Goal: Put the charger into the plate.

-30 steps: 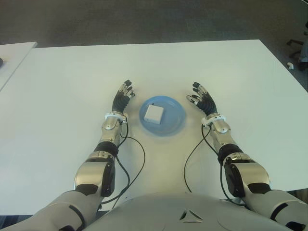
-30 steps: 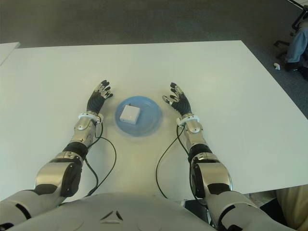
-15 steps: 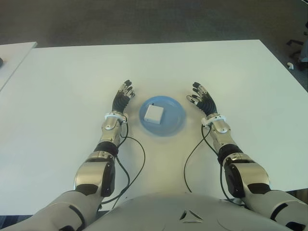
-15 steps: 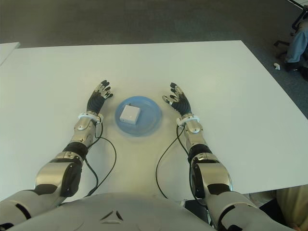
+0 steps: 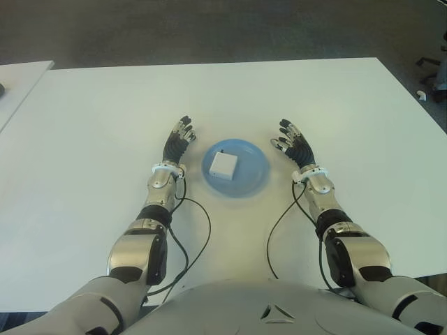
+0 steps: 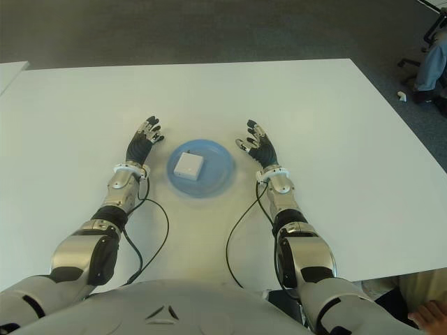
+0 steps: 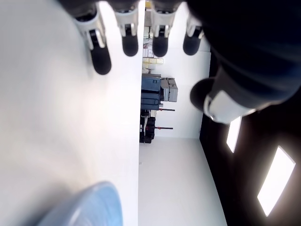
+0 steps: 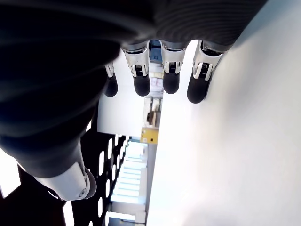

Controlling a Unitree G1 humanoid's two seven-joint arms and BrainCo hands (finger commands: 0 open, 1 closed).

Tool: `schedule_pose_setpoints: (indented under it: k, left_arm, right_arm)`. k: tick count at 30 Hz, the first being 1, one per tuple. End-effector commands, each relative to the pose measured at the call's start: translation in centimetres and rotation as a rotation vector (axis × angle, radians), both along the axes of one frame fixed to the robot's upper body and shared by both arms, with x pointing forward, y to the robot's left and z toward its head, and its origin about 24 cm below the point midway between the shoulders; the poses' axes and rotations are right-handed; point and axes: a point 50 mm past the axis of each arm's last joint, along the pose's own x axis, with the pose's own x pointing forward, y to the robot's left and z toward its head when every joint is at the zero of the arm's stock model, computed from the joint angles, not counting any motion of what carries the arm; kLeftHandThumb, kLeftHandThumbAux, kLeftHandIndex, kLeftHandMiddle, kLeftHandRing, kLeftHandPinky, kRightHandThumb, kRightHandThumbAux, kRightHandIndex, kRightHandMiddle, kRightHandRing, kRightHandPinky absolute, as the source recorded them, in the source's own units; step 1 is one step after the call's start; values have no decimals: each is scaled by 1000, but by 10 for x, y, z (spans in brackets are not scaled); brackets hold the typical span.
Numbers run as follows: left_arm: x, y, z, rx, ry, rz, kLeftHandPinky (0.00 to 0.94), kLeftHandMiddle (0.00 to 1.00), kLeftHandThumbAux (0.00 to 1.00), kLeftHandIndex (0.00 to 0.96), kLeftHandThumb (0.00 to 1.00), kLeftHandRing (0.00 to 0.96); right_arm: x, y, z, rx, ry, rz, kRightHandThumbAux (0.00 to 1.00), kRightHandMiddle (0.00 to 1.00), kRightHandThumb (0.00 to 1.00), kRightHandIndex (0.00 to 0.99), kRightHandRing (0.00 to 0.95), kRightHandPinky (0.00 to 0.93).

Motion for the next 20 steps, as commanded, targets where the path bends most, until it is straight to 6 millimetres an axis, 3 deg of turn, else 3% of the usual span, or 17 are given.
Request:
schedule_pose_setpoints:
  k: [1, 20]
  left_arm:
    - [-8, 0, -13, -4, 76, -12, 0, 0, 597, 0, 0, 0]
    - [-7, 0, -13, -1, 76, -17, 0, 0, 595, 0, 0, 0]
  right_arm:
    - [-23, 1, -34, 13, 182, -1, 731, 0, 2, 0, 0, 7]
    - [-25, 0, -35, 4, 184, -6, 681, 3, 56, 0, 0, 12]
